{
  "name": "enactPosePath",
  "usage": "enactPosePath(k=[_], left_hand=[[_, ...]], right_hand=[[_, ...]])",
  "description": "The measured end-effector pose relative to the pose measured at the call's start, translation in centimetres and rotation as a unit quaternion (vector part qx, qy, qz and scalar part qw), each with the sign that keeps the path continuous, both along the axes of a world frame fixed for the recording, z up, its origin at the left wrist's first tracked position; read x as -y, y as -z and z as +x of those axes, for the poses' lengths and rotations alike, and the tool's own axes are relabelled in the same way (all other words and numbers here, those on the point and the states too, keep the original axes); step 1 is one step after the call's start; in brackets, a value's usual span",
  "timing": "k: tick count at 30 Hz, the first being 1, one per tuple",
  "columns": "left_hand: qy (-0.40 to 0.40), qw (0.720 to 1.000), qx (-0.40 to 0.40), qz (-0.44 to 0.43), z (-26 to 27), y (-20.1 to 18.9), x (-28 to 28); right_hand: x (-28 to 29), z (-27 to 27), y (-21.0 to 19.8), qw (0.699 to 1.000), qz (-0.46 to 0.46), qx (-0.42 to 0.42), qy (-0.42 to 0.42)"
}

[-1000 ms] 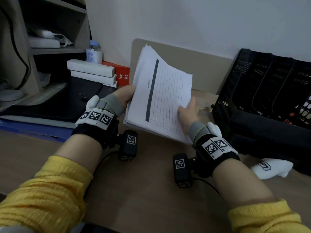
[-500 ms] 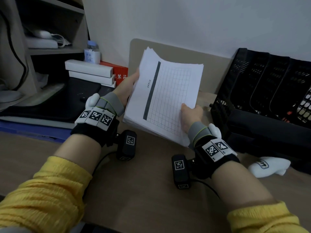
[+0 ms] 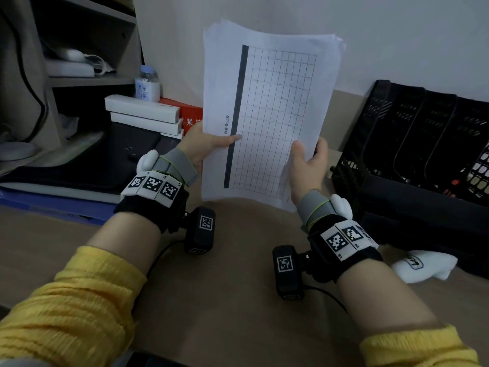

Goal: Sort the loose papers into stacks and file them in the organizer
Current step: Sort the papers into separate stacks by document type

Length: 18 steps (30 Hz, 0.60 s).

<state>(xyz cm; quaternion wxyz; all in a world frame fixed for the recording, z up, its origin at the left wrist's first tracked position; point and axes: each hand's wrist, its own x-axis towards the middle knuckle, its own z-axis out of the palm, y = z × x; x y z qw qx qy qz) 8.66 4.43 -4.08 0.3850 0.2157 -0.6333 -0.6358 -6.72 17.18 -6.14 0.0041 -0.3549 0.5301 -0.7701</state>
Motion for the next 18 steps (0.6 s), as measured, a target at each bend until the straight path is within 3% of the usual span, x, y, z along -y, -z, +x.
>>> enactPosePath(k=[10, 18], left_hand=[[0.0, 0.999, -0.018, 0.032, -0.5, 0.0, -0.4], [0.023, 0.997, 0.035, 0.07, -0.1, 0.1, -0.4]], right_hand=[[-0.6, -0.6, 0.3, 0.991, -0.014, 0.109, -0.08], [-1.1, -1.0, 1.2, 0.97, 0.028, 0.179, -0.162]])
